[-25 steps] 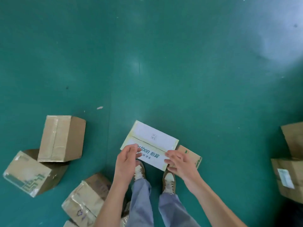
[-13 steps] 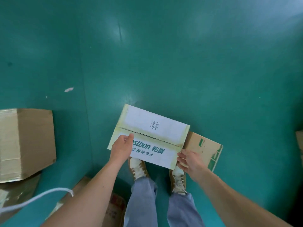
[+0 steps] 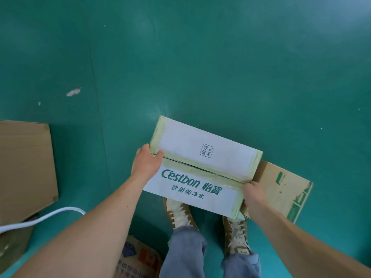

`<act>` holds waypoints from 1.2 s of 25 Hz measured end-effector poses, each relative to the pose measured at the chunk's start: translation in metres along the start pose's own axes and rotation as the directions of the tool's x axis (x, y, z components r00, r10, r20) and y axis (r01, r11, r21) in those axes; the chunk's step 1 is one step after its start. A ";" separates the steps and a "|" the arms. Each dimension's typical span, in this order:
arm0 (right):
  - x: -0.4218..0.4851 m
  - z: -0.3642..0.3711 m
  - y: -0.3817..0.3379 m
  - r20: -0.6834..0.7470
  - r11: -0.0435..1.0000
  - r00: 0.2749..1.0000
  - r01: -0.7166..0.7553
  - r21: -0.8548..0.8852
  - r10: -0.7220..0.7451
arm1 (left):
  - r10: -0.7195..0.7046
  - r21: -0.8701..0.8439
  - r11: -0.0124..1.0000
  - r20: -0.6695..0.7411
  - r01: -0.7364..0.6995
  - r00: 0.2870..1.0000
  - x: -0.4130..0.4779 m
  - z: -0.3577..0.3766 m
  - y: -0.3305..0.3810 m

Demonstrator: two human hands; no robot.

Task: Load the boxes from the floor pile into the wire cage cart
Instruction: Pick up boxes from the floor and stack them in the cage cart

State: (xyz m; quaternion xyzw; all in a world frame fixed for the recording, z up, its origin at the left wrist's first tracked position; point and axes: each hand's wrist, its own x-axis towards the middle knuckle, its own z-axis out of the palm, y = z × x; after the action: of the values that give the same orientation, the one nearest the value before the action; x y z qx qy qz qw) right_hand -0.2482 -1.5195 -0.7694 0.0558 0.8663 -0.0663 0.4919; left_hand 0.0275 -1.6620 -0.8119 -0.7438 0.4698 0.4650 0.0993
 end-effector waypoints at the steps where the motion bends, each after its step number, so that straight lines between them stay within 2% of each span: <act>1: -0.002 0.001 0.000 0.011 1.000 1.000 0.000 0.004 0.000 | -0.029 0.002 1.000 -0.011 0.029 1.000 0.000 -0.003 -0.002; 7: -0.060 -0.001 -0.023 0.112 0.981 0.981 0.167 -0.096 -0.156 | -0.268 -0.006 0.963 -0.155 0.270 0.951 -0.027 -0.055 -0.033; 12: -0.144 -0.027 -0.075 0.147 0.931 0.946 0.314 -0.184 -0.290 | -0.314 -0.146 0.948 -0.308 0.282 0.898 -0.097 -0.133 -0.026; 15: -0.200 -0.058 -0.106 0.116 0.852 0.897 0.442 -0.280 -0.427 | -0.340 -0.249 0.931 -0.328 0.266 0.882 -0.157 -0.182 -0.014; 19: -0.280 -0.101 -0.130 0.115 0.689 0.763 0.629 -0.360 -0.636 | -0.354 -0.339 0.911 -0.350 0.235 0.867 -0.248 -0.233 -0.012; 22: -0.351 -0.126 -0.134 0.163 0.542 0.647 0.729 -0.418 -0.745 | -0.386 -0.402 0.891 -0.426 0.211 0.818 -0.334 -0.256 -0.020; 27: -0.439 -0.150 -0.128 0.237 0.313 0.498 0.781 -0.540 -0.834 | -0.413 -0.455 0.873 -0.503 0.174 0.759 -0.470 -0.263 -0.047; 29: -0.472 -0.157 -0.118 0.314 0.176 0.403 0.811 -0.558 -0.860 | -0.488 -0.539 0.826 -0.539 0.164 0.686 -0.528 -0.256 -0.060; 30: -0.491 -0.160 -0.110 0.375 0.091 0.341 0.833 -0.547 -0.862 | -0.550 -0.606 0.782 -0.557 0.148 0.622 -0.560 -0.247 -0.066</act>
State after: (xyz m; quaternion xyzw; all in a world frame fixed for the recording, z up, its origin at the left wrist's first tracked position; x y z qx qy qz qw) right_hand -0.1512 -1.6162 -0.2593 -0.6286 0.7053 -0.0234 0.3268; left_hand 0.1571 -1.4315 -0.2564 -0.9410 0.1712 0.2173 -0.1950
